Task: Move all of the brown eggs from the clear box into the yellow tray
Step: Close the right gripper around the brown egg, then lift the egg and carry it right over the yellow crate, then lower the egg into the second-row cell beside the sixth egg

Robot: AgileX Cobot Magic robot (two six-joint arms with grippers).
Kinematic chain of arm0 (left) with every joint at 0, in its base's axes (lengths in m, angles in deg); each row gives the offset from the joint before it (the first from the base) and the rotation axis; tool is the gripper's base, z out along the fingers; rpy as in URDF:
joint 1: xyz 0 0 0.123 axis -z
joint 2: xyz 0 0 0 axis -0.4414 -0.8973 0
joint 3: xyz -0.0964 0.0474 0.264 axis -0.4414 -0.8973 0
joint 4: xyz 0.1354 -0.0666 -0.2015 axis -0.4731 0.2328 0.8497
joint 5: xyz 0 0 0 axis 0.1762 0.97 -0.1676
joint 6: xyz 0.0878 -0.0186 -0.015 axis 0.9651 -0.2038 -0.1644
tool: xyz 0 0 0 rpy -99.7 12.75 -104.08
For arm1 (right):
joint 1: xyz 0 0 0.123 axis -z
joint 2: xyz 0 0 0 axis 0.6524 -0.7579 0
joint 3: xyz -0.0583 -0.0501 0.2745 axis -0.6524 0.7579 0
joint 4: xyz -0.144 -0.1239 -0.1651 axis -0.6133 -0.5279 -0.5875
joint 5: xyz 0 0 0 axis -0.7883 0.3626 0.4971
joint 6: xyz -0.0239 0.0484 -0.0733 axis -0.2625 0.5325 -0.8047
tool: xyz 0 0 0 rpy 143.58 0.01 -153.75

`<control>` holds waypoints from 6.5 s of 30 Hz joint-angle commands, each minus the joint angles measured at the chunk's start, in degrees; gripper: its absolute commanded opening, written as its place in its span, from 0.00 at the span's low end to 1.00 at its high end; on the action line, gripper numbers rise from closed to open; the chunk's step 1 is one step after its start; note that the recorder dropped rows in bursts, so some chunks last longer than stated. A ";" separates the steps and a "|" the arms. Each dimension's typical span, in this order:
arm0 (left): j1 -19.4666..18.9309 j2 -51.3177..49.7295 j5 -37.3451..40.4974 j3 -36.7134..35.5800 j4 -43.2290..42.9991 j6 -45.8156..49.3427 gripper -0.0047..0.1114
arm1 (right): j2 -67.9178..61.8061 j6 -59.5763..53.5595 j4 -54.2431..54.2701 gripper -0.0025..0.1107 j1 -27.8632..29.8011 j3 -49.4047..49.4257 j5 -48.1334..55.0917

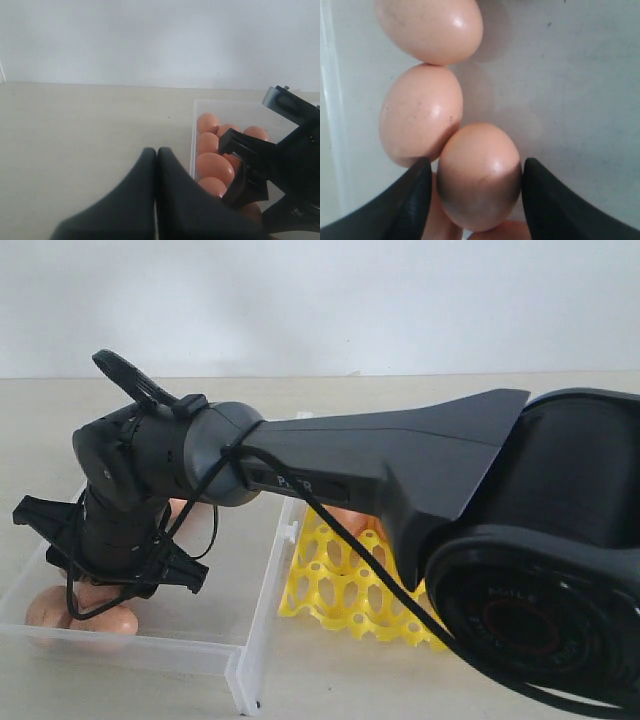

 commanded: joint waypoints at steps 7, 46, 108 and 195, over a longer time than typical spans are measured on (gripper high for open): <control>-0.05 -0.17 -0.01 0.24 0.31 0.03 0.00 | 0.02 -1.77 -1.06 0.49 -0.09 -0.25 -0.52; -0.05 -0.17 -0.01 0.24 0.31 0.03 0.00 | 4.99 -35.37 -9.92 0.02 -0.54 -0.25 -2.87; -0.05 -0.17 -0.01 0.24 0.31 0.03 0.00 | 40.51 -74.57 8.37 0.02 28.02 73.45 -52.25; -0.05 -0.17 -0.01 0.24 0.31 0.03 0.00 | 40.02 -77.61 9.93 0.02 30.94 73.45 -47.88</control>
